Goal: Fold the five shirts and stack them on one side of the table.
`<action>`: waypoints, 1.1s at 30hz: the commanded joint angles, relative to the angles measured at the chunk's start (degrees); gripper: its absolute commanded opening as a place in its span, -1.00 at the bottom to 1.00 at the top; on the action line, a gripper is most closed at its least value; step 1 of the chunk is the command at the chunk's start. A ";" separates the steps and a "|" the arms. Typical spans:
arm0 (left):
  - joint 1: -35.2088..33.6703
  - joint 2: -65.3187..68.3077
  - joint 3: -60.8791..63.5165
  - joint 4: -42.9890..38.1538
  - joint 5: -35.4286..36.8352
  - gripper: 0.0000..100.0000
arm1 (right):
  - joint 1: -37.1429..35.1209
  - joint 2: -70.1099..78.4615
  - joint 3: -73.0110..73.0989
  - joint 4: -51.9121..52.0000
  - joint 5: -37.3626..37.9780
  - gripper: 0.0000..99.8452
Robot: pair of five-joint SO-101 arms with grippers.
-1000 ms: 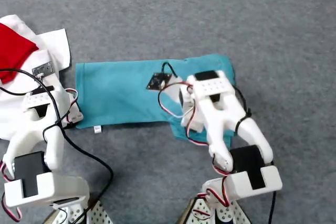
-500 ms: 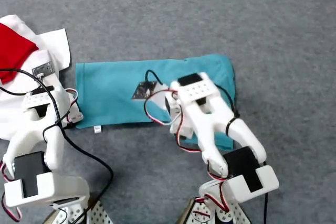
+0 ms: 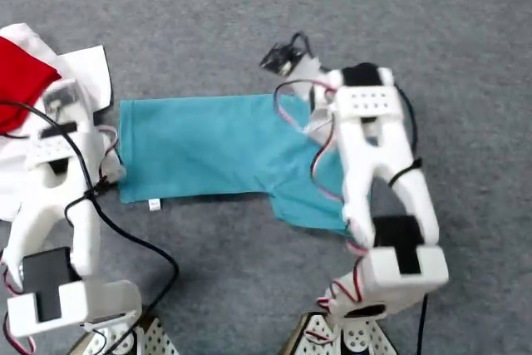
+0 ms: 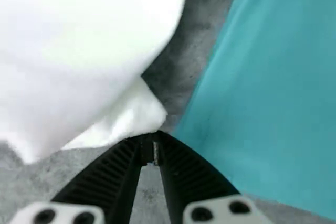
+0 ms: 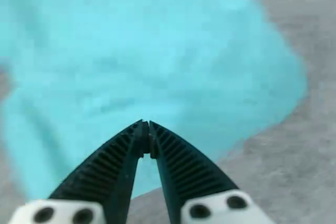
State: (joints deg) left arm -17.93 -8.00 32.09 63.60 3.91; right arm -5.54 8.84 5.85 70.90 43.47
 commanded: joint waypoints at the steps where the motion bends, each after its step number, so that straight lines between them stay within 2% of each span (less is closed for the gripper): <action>1: 3.52 -4.35 -10.64 6.07 1.85 -0.96 | 3.03 5.76 -9.36 -2.20 0.62 -0.99; 4: 6.68 -2.51 -13.54 4.31 1.85 -0.96 | 3.91 12.62 -17.10 -2.64 -1.49 -0.99; 8: 7.21 7.16 -12.75 -9.23 6.68 -0.96 | 5.67 23.08 -28.53 -2.37 -7.30 -0.99; 12: 5.89 17.45 -18.02 -14.95 8.18 -0.96 | 8.75 33.71 -39.69 -2.29 -10.81 -0.99; 18: 2.20 29.14 -29.98 -15.03 8.35 -0.96 | 12.00 48.04 -54.46 -0.70 -10.73 -0.99; 24: 0.26 36.53 -36.57 -14.51 8.26 -0.96 | 11.74 52.79 -70.73 10.55 -10.64 -0.99; 29: 0.35 36.62 -42.90 -7.74 8.26 -0.96 | 10.42 52.97 -83.82 21.71 -9.23 -0.99; 33: 0.70 36.00 -51.25 3.08 8.26 -0.96 | 7.87 52.97 -95.43 31.21 -4.48 -0.99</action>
State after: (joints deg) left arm -16.88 29.45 -11.43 59.56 12.00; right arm 4.66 62.20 -79.96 96.04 36.53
